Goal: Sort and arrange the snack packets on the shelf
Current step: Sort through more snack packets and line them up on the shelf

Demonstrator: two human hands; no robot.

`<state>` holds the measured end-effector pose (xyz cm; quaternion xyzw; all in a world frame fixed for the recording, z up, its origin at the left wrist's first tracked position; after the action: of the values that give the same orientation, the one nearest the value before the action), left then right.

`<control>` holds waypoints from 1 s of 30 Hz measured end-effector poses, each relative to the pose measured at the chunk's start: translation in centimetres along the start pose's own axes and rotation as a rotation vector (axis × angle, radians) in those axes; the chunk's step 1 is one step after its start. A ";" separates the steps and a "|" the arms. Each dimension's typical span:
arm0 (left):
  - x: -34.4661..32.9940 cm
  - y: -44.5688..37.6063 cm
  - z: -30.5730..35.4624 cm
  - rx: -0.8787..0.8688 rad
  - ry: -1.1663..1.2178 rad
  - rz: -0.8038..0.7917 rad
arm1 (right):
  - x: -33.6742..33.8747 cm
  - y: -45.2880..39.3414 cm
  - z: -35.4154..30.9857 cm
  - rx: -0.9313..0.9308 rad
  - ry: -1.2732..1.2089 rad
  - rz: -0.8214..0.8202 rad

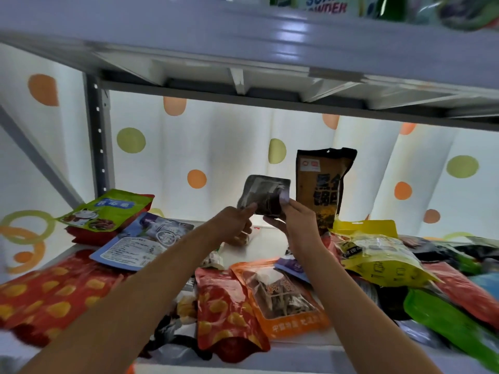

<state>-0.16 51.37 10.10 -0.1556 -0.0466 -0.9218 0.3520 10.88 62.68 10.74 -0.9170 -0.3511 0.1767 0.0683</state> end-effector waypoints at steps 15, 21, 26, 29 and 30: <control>1.6 2.3 1.8 -0.241 0.559 0.139 | -0.8 4.5 -0.5 -0.061 0.264 -0.225; 2.4 3.4 2.2 -0.330 0.516 0.124 | -1.5 5.2 -0.9 -0.041 0.147 -0.324; 2.9 4.2 3.0 -0.404 0.407 0.133 | -1.9 5.2 -0.8 -0.047 0.098 -0.315; 3.2 4.7 3.3 -0.434 0.375 0.146 | -2.2 5.2 -0.8 -0.054 0.060 -0.331; 3.3 4.8 3.4 -0.444 0.376 0.153 | -2.3 5.2 -0.8 -0.054 0.052 -0.337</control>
<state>1.59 46.35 14.24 -0.0581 0.2338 -0.8930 0.3803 12.84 57.28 10.80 -0.8508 -0.5027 0.1295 0.0815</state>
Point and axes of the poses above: each hand's wrist, its own y-axis away from the middle knuckle, its own x-axis out of the back of the hand, z = x × y, the point moved 7 cm from there along -y, towards the middle knuckle, and after that the axes turned 4 degrees about y, right-handed, at the moved point
